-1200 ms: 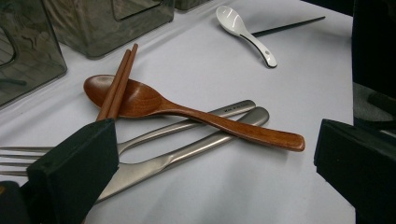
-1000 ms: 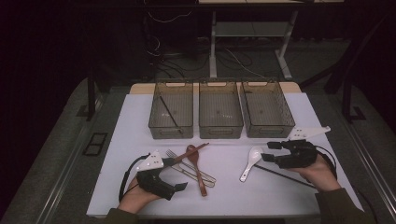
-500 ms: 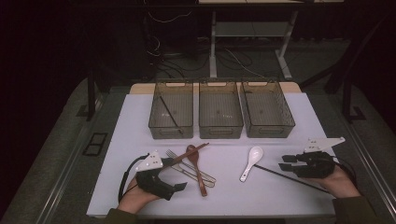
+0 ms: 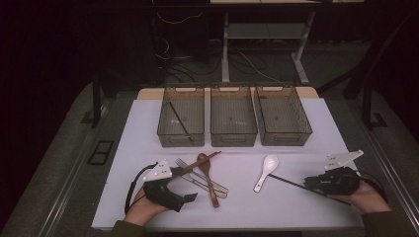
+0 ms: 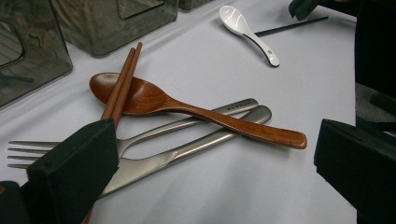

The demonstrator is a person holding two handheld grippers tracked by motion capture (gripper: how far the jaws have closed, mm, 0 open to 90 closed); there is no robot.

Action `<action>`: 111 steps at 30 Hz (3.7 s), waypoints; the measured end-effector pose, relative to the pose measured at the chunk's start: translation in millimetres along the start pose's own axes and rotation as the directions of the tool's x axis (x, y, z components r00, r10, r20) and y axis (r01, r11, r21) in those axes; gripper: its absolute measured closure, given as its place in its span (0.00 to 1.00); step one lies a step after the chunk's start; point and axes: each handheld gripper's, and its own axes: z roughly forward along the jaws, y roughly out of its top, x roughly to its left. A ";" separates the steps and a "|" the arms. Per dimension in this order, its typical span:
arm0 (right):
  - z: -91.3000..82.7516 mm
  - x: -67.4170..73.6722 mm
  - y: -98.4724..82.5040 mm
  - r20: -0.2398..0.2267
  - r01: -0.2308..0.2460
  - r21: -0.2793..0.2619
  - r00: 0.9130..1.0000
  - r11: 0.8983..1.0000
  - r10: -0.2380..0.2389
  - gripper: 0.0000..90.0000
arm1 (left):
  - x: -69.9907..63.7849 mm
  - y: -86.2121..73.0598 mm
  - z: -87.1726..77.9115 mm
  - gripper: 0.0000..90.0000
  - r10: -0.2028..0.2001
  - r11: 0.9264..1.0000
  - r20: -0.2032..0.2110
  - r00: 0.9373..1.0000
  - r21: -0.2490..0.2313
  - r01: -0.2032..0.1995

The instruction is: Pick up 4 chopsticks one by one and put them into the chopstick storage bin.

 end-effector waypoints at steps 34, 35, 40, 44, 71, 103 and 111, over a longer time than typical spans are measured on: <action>-8.9 -1.6 -2.4 -0.060 0.085 0.014 0.995 0.996 -0.084 0.95 | -0.4 -0.3 1.2 0.00 0.002 1.000 0.006 1.000 0.008 -0.002; -11.4 -1.7 -2.3 -0.057 0.084 0.006 0.995 0.996 -0.084 0.95 | -0.5 -0.4 1.3 0.00 0.002 1.000 0.005 1.000 0.008 -0.002; -22.8 -2.9 -2.5 -0.065 0.077 -0.038 0.995 0.996 -0.079 0.95 | -0.3 -0.2 1.4 0.00 0.005 1.000 0.005 1.000 0.008 -0.005; -28.5 -2.9 -0.7 -0.068 0.070 -0.073 0.995 0.995 -0.075 0.95 | -0.3 -0.3 1.9 0.00 0.004 1.000 0.003 1.000 0.008 -0.004; -14.5 -3.5 52.8 -0.045 -0.018 -0.225 0.999 0.974 0.008 0.95 | 9.9 -1.7 5.3 0.00 0.024 1.000 -0.005 1.000 0.006 -0.024; 28.0 8.7 151.0 -0.013 -0.060 -0.280 0.998 0.958 0.059 0.95 | 6.8 -0.5 3.9 0.00 0.013 1.000 -0.005 1.000 -0.013 -0.013; 49.1 14.9 183.0 0.003 -0.047 -0.267 0.999 0.962 0.050 0.95 | 7.1 -0.4 4.1 0.00 0.011 1.000 -0.006 1.000 -0.014 -0.011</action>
